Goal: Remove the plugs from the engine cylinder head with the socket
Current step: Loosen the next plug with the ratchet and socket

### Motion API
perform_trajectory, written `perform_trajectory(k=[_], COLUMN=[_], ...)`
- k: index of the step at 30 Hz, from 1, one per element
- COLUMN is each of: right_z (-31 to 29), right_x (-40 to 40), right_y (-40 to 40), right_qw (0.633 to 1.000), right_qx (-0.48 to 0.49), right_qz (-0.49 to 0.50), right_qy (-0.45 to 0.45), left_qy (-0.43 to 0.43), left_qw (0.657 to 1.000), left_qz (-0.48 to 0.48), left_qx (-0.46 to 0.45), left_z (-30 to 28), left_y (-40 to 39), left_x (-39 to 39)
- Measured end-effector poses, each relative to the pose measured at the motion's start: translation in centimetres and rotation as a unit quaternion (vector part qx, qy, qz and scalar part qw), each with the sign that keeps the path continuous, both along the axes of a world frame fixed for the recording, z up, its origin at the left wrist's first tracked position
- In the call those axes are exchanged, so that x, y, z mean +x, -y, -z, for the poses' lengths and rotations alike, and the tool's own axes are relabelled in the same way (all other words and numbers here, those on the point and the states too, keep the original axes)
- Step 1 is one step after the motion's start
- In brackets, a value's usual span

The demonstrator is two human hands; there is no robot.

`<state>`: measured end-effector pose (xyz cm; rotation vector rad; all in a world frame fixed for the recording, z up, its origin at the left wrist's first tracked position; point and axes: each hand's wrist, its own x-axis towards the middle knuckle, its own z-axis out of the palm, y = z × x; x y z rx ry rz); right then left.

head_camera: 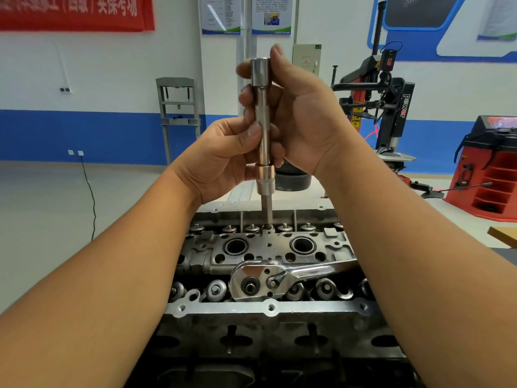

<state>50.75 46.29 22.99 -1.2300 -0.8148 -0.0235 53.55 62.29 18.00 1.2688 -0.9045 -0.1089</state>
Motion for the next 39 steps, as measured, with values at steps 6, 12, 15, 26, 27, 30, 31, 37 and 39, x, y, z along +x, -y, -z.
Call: perform_trajectory(k=[6, 12, 15, 26, 27, 30, 31, 37, 39], right_z=[0.05, -0.01, -0.02, 0.02, -0.01, -0.02, 0.00, 0.11, 0.11], right_x=[0.13, 0.09, 0.03, 0.37, 0.42, 0.54, 0.58, 0.69, 0.65], right_y=[-0.09, 0.01, 0.06, 0.15, 0.15, 0.03, -0.04, -0.09, -0.05], right_qw=[0.998, 1.000, 1.000, 1.000, 1.000, 0.999, 0.999, 1.000, 1.000], right_qx=[-0.020, 0.000, -0.019, 0.007, 0.005, -0.019, -0.022, -0.007, 0.002], right_qz=[0.040, -0.002, 0.013, -0.022, -0.017, 0.020, 0.031, 0.009, -0.009], right_qy=[0.035, -0.008, 0.008, -0.003, -0.008, 0.020, 0.033, 0.026, 0.013], left_qy=[0.006, -0.011, -0.005, -0.016, -0.013, -0.006, -0.004, -0.021, -0.027], left_qw=[1.000, 1.000, 1.000, 1.000, 1.000, 1.000, 0.999, 1.000, 1.000], left_qz=[-0.031, 0.014, -0.006, 0.013, 0.005, -0.020, -0.031, -0.009, 0.014], left_qx=[0.002, 0.005, 0.006, -0.002, -0.004, -0.003, -0.003, 0.000, 0.002], left_z=[-0.05, -0.01, 0.05, -0.05, -0.01, -0.03, -0.06, -0.11, -0.10], left_y=[0.19, -0.11, 0.13, -0.02, 0.08, 0.35, 0.41, 0.09, -0.01], left_x=[0.08, 0.02, 0.00, -0.15, -0.14, -0.19, -0.17, -0.28, -0.34])
